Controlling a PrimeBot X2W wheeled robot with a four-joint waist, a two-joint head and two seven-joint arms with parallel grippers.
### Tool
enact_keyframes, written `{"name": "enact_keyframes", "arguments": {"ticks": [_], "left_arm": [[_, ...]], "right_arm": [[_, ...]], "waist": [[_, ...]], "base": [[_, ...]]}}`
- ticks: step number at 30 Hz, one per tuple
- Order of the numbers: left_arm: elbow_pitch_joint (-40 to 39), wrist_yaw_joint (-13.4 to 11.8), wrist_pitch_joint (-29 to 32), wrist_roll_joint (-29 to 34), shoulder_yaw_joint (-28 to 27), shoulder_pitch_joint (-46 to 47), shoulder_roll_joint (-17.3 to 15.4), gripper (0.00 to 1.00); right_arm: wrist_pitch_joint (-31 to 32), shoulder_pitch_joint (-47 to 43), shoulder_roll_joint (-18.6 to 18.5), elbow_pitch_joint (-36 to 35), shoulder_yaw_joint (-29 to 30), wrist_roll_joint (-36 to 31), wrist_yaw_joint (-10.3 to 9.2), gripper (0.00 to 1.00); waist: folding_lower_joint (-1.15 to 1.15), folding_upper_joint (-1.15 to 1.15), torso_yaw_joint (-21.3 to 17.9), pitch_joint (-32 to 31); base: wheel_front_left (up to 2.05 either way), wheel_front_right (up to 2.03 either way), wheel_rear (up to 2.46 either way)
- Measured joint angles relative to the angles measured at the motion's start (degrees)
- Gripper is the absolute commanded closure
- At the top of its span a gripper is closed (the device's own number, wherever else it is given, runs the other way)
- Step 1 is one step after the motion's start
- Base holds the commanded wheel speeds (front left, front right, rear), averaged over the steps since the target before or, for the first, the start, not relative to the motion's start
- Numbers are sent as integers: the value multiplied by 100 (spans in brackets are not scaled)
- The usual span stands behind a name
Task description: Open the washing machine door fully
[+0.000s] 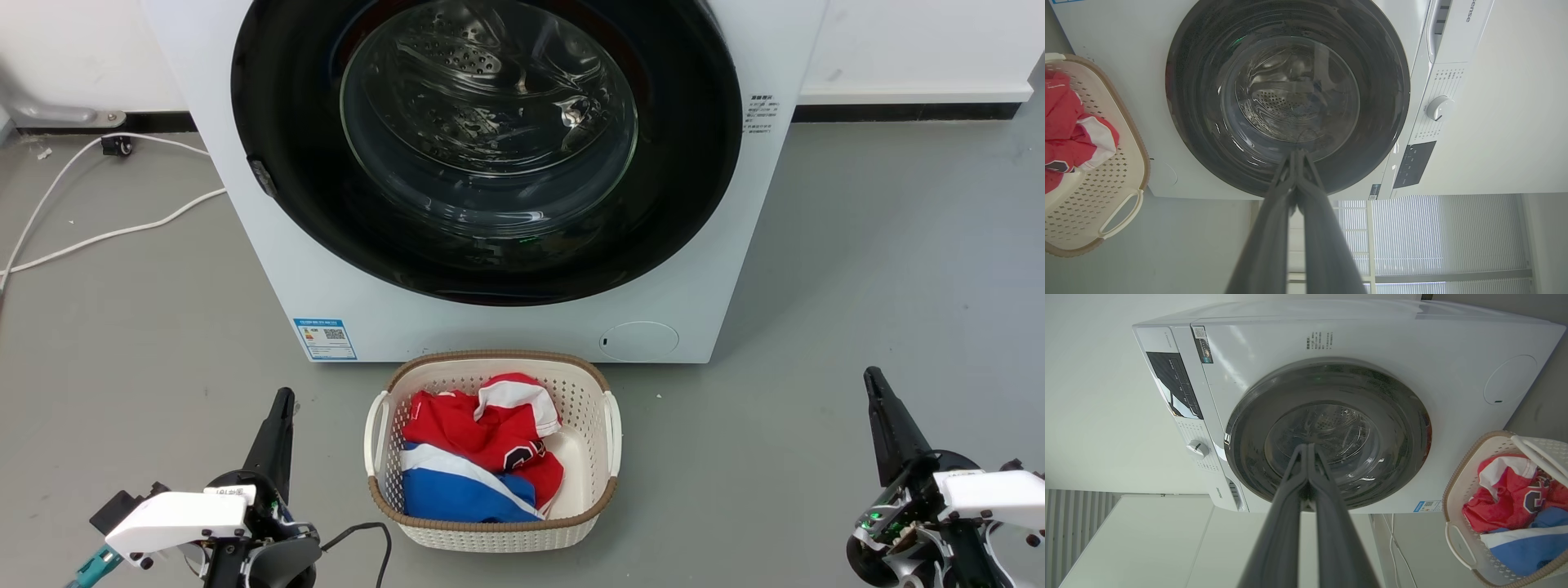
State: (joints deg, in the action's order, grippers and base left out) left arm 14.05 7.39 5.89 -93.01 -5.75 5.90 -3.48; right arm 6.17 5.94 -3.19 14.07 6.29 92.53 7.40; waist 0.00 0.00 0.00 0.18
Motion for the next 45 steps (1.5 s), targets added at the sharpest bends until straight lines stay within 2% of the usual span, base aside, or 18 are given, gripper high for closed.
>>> {"name": "enact_keyframes", "arguments": {"ticks": [30,31,35,45], "left_arm": [[1,0,8,16,-25,1,19,100],[23,-1,3,12,-22,-7,21,0],[163,-7,-5,8,14,-160,55,0],[-38,-8,-269,112,304,-166,48,0]], "right_arm": [[16,1,7,0,10,-26,0,100],[16,-10,8,20,10,-25,0,0],[-12,-194,20,141,-8,-26,-1,0],[-292,-276,23,-148,-161,-174,-1,0]], "waist": [[0,0,0,0],[0,0,0,0],[0,0,0,1],[0,0,11,9]], "base": [[0,0,0],[0,0,0],[0,0,0],[0,0,0]]}}
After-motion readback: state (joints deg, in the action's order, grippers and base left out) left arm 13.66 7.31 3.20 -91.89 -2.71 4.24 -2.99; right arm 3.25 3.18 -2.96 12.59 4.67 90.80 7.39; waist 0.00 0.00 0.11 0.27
